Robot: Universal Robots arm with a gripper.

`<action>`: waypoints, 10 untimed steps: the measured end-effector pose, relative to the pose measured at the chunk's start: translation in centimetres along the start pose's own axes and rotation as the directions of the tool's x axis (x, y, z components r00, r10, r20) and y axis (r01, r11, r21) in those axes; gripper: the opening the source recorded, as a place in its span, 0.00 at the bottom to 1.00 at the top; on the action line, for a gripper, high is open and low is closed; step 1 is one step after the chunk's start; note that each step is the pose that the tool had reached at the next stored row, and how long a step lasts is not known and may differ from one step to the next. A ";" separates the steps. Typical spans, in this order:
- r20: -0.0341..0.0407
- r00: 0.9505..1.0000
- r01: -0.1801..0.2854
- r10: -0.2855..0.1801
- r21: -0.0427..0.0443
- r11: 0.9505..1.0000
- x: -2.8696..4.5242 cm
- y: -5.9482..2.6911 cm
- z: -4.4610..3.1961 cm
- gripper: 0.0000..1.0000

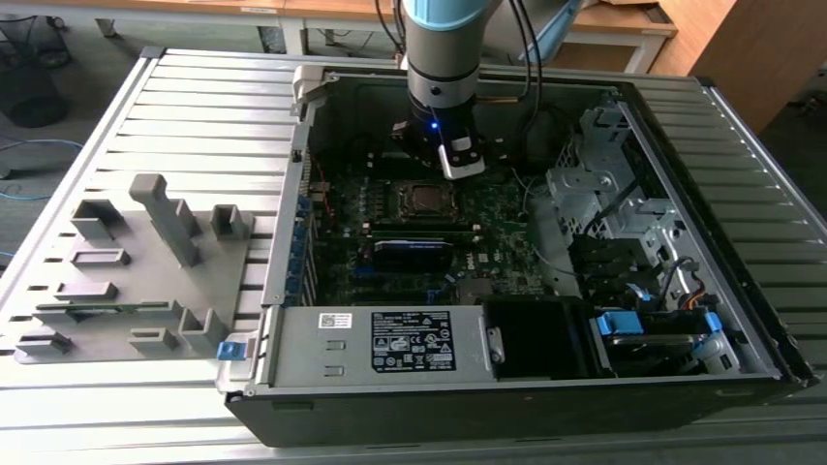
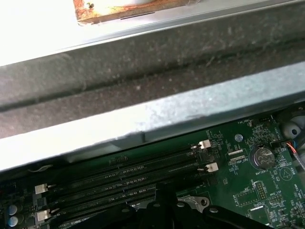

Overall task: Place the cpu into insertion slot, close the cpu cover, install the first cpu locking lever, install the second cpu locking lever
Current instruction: 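Install the first cpu locking lever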

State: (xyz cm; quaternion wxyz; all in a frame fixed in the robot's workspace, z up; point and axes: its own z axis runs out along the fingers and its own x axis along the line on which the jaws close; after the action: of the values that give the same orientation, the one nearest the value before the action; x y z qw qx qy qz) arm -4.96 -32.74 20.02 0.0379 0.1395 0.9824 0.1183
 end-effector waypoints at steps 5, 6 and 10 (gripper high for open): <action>0.000 1.000 0.000 0.000 0.000 1.000 0.03 0.07 0.01 0.11; 0.000 1.000 0.000 0.000 0.000 1.000 0.03 0.09 0.02 0.11; 0.000 1.000 0.000 0.000 0.000 1.000 0.08 0.21 0.05 0.11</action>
State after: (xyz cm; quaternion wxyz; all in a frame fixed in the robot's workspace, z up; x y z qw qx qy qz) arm -4.97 -32.51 20.02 0.0379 0.1396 0.9824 0.1182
